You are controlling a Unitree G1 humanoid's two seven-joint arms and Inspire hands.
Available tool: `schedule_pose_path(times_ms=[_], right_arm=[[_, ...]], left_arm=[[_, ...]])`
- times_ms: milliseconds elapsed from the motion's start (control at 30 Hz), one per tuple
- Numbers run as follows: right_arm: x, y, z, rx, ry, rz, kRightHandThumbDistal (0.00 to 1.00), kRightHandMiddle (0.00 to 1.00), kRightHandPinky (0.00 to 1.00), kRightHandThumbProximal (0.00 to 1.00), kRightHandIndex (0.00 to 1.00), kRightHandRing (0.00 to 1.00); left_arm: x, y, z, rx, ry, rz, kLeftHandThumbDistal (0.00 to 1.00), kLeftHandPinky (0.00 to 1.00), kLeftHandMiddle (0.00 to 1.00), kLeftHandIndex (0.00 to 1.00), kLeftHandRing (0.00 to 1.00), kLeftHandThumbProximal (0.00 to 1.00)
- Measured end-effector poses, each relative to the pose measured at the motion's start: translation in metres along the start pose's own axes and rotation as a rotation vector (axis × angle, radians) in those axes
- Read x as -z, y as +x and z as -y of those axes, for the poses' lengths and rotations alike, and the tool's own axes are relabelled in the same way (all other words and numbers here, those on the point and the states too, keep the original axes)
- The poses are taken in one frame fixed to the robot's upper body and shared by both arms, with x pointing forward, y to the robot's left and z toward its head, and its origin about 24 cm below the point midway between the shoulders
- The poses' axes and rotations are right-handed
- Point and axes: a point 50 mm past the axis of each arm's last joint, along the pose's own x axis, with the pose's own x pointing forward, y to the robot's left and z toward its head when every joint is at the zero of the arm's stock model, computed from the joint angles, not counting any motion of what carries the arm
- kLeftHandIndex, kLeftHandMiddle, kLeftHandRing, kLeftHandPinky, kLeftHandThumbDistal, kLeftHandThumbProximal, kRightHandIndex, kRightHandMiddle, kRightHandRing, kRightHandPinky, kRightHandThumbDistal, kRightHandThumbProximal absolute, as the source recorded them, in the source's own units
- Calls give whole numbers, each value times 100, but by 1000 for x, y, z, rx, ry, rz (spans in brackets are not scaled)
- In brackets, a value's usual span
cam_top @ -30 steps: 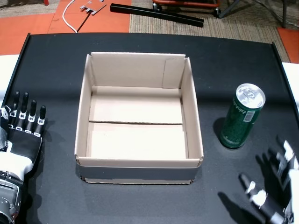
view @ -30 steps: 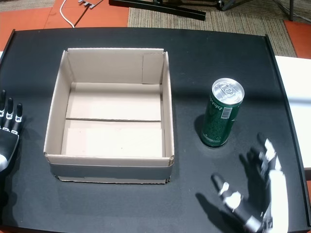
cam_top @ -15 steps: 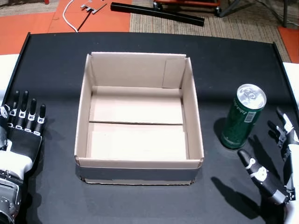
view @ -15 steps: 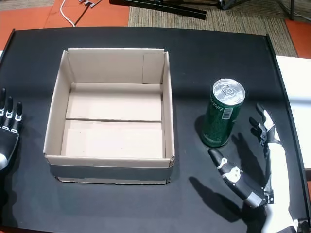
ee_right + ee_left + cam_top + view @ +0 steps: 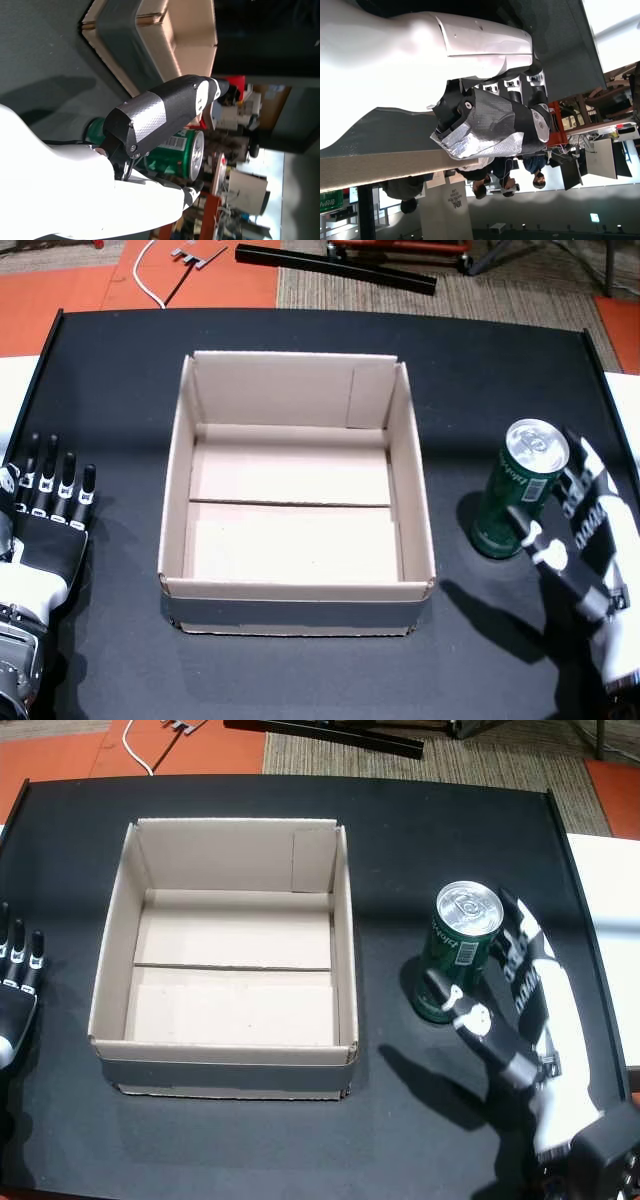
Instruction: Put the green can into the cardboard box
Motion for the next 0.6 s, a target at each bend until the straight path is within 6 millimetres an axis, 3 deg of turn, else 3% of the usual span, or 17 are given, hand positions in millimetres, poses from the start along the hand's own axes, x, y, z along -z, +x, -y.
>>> schedule_pose_path(times_ms=[600], right_arm=[[-6,24,-6,-26,91,8,100,97,100,47,97,98]], left_arm=[[-2,0,0,0,0,4,4,70,44,42,56,46]])
